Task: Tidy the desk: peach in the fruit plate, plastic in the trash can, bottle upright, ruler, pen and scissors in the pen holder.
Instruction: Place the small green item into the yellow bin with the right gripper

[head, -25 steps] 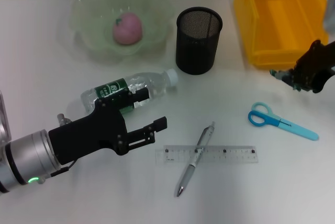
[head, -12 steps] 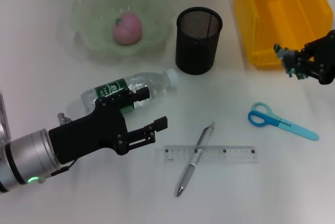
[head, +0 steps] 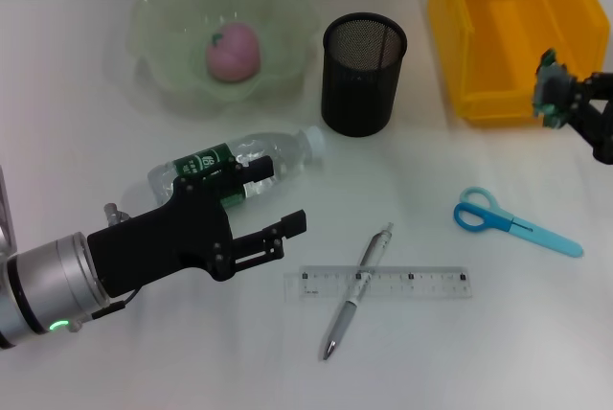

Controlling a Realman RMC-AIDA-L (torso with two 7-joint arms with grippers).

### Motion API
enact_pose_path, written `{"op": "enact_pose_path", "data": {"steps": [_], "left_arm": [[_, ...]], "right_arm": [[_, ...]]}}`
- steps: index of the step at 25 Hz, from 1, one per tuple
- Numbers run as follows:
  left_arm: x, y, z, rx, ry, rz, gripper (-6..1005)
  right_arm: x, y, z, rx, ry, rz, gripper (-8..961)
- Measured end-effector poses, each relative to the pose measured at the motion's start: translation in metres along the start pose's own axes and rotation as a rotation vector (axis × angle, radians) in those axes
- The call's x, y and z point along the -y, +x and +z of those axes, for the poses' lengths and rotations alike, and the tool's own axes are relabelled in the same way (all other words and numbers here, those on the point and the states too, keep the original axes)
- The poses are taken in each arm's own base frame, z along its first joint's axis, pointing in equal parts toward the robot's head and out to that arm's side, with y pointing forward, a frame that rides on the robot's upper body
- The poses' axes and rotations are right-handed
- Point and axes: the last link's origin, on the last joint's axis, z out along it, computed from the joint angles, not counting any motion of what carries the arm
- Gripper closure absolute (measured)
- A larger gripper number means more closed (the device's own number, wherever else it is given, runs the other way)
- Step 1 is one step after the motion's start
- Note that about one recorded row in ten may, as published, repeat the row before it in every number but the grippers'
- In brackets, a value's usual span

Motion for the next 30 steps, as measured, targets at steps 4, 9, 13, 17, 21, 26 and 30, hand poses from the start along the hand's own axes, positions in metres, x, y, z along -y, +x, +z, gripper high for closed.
{"op": "enact_pose_path", "data": {"steps": [4, 9, 13, 17, 21, 26, 30], "left_arm": [[0.000, 0.001, 0.002, -0.002, -0.004, 0.002, 230], [0.000, 0.001, 0.002, -0.002, -0.005, 0.001, 230], [0.000, 0.001, 0.002, -0.002, -0.005, 0.001, 230], [0.000, 0.001, 0.002, -0.002, -0.005, 0.001, 230], [0.000, 0.001, 0.002, -0.003, -0.005, -0.003, 230], [-0.001, 0.000, 0.002, -0.007, -0.003, -0.004, 230], [-0.001, 0.000, 0.002, -0.009, -0.001, -0.003, 230]], "right_arm": [[-0.004, 0.005, 0.004, 0.037, 0.028, -0.009, 904], [-0.007, 0.007, 0.009, 0.047, 0.029, -0.009, 904], [-0.005, 0.006, 0.011, 0.059, 0.045, -0.006, 903], [0.000, 0.005, 0.024, 0.086, 0.126, -0.018, 903], [0.008, 0.005, 0.048, 0.090, 0.220, -0.044, 905], [0.020, 0.002, 0.064, 0.110, 0.322, -0.049, 893], [0.030, -0.002, 0.075, 0.099, 0.368, -0.039, 884]]}}
